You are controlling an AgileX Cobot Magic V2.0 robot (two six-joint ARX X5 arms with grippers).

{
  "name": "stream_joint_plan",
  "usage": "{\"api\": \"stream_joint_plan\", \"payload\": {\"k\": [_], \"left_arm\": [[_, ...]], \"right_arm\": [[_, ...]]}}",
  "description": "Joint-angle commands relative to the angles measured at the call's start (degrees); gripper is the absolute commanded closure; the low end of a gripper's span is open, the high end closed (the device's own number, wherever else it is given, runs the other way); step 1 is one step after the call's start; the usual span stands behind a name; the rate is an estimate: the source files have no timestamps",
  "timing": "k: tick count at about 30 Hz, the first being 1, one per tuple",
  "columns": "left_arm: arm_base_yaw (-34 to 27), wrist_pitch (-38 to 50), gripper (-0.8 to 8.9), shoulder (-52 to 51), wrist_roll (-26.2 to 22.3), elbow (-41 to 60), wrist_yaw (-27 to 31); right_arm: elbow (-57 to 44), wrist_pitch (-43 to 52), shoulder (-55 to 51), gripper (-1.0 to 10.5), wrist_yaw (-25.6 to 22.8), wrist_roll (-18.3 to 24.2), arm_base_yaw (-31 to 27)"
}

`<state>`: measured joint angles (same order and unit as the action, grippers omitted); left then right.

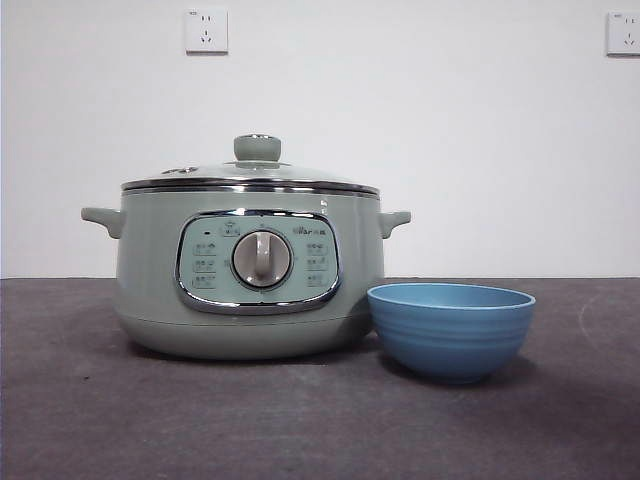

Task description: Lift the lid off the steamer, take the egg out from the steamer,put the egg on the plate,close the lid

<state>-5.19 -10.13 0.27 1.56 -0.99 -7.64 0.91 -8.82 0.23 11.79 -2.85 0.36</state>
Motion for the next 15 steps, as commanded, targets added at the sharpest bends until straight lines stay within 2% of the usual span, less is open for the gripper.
{"api": "stream_joint_plan", "payload": {"k": [1, 15], "left_arm": [[-0.22, 0.24, 8.16, -0.15, 0.35, 0.83, 0.02], [-0.22, 0.24, 8.16, -0.15, 0.35, 0.83, 0.02]], "right_arm": [[-0.61, -0.90, -0.15, 9.5, -0.20, -0.79, 0.02], [-0.61, -0.59, -0.13, 9.5, -0.17, -0.74, 0.02]]}}
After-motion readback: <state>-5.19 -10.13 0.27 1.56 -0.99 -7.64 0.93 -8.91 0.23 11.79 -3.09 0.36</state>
